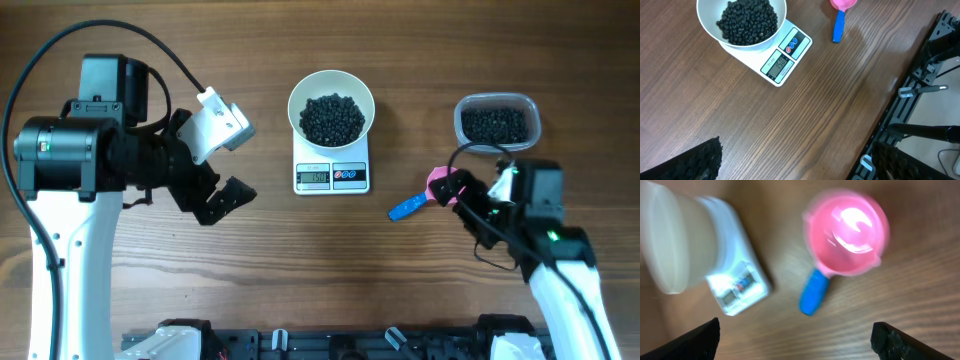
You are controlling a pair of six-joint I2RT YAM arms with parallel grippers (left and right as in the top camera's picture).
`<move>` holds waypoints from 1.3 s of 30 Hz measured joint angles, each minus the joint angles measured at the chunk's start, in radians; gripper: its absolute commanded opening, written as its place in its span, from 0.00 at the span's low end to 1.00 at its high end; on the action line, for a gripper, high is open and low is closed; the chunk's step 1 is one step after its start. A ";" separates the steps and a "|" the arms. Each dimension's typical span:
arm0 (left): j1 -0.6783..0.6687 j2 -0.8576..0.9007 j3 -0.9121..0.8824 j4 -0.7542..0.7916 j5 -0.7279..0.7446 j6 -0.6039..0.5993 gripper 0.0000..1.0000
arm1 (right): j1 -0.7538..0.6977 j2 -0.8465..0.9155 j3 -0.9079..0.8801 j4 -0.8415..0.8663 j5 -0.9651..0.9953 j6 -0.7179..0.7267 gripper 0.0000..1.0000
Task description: Scoop item into bowl and weigh 150g on scale
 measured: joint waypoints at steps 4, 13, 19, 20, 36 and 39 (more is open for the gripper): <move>0.000 0.000 0.000 0.000 0.000 0.000 1.00 | 0.000 -0.148 0.047 0.014 0.004 0.000 1.00; 0.000 0.000 0.000 0.000 0.000 0.000 1.00 | 0.000 -0.433 0.089 0.278 0.010 0.039 1.00; 0.000 0.000 0.000 0.000 0.000 0.000 1.00 | 0.000 -0.469 0.092 0.244 0.011 0.098 1.00; 0.000 0.000 0.000 0.000 0.000 0.000 1.00 | 0.000 -0.469 0.092 0.222 0.010 0.144 1.00; 0.000 0.000 0.000 0.000 0.000 0.000 1.00 | 0.000 -0.469 0.092 0.147 0.017 0.144 1.00; 0.000 0.000 0.000 0.000 0.000 0.000 1.00 | 0.006 -0.470 0.092 0.177 0.014 -0.096 1.00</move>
